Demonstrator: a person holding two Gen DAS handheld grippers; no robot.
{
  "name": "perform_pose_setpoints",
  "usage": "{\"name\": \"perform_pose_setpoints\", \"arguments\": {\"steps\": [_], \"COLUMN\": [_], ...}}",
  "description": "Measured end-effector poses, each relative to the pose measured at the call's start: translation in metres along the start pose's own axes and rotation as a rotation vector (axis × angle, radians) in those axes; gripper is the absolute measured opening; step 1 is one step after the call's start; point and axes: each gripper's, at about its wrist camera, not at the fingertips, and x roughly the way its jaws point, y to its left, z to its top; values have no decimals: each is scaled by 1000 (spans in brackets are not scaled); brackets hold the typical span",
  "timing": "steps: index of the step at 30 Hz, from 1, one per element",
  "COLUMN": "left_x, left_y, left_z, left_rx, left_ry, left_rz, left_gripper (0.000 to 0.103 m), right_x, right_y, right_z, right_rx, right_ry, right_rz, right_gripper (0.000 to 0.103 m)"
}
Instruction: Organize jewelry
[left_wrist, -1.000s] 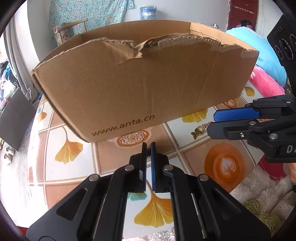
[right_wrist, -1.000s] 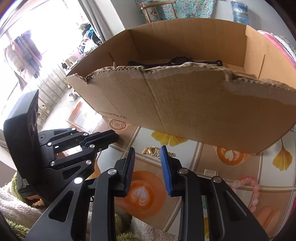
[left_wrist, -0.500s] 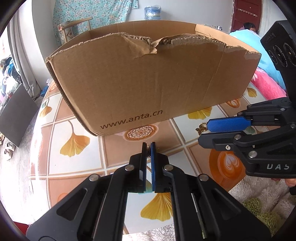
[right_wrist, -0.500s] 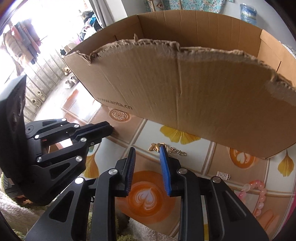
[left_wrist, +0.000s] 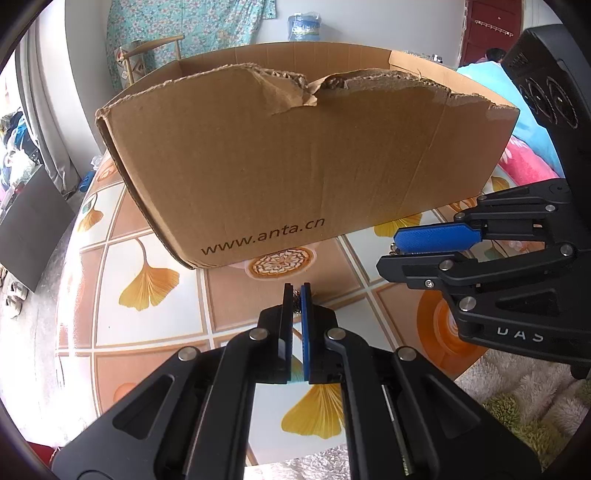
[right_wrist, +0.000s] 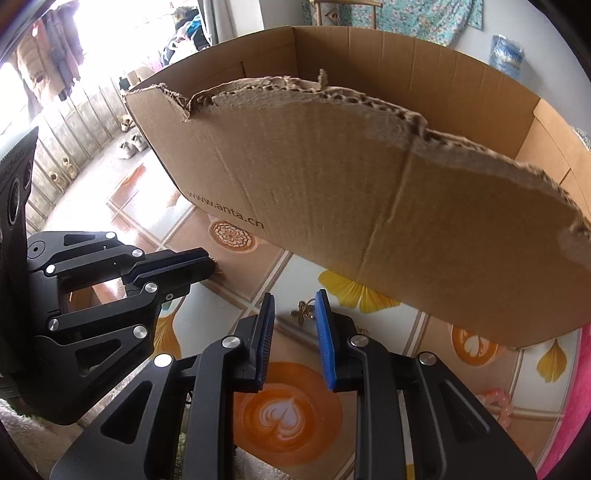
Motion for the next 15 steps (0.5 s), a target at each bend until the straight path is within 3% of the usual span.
{"name": "perform_pose_setpoints", "arguments": {"steps": [15], "left_x": [0], "left_y": [0], "left_z": [0], "left_rx": [-5], "left_ry": [2], "left_rz": [-1], "left_gripper": [3], "right_x": [-4], "right_y": [2], "right_z": [-4], "right_rx": [-33], "right_ry": [11], "right_rz": [-22], "right_gripper": [19]}}
